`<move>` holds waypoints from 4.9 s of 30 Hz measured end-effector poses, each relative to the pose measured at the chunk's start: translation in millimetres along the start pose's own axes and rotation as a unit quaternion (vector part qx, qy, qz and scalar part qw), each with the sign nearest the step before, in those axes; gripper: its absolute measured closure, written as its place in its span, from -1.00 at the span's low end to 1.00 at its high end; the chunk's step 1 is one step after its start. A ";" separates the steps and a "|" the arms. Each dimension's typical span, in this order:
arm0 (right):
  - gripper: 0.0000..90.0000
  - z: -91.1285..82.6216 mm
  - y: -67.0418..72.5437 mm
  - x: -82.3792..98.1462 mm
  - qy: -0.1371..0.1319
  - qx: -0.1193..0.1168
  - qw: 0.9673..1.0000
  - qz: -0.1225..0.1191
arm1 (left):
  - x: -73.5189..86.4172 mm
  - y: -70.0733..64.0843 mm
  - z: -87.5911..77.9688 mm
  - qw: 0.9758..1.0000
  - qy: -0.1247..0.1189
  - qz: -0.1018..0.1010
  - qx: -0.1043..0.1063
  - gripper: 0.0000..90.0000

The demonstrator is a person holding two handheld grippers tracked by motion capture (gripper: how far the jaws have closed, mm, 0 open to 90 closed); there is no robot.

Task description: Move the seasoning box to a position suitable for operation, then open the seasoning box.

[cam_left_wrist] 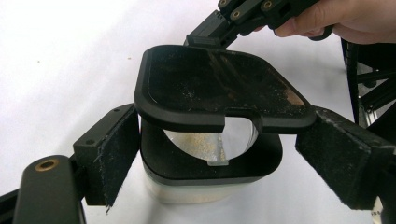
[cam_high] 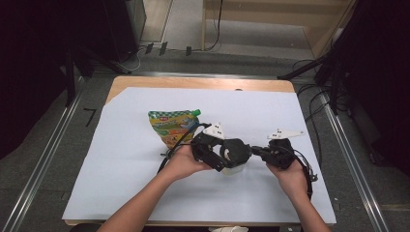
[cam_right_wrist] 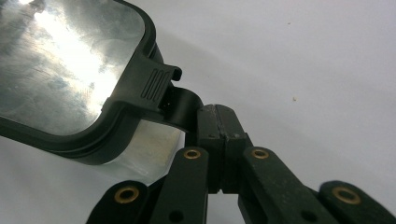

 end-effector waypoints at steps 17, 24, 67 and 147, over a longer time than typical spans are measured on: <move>1.00 -1.3 0.7 0.7 -0.002 0.001 1.000 0.000 | -18.3 -12.3 -5.4 0.999 -0.014 -0.001 0.042 -0.08; 1.00 -1.4 0.7 0.8 -0.002 0.000 1.000 0.001 | -30.8 -15.9 -7.4 0.998 0.006 0.002 0.057 0.09; 0.96 -34.0 18.2 17.1 -0.024 -0.023 0.999 0.018 | -48.0 -9.9 -15.8 0.997 0.020 -0.016 0.079 0.49; 0.19 52.1 181.3 0.7 0.029 -0.144 0.977 -0.153 | 109.8 61.3 -168.0 0.988 -0.022 -0.154 -0.017 0.09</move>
Point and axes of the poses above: each handheld gripper's, and its own axes: z roughly forward along the jaws, x roughly out of its underside, y roughly to its left, the point moved 8 cm from there along z, roughly forward along the jaws, and after that the axes turned 10 degrees about y, right-handed, at the moved point
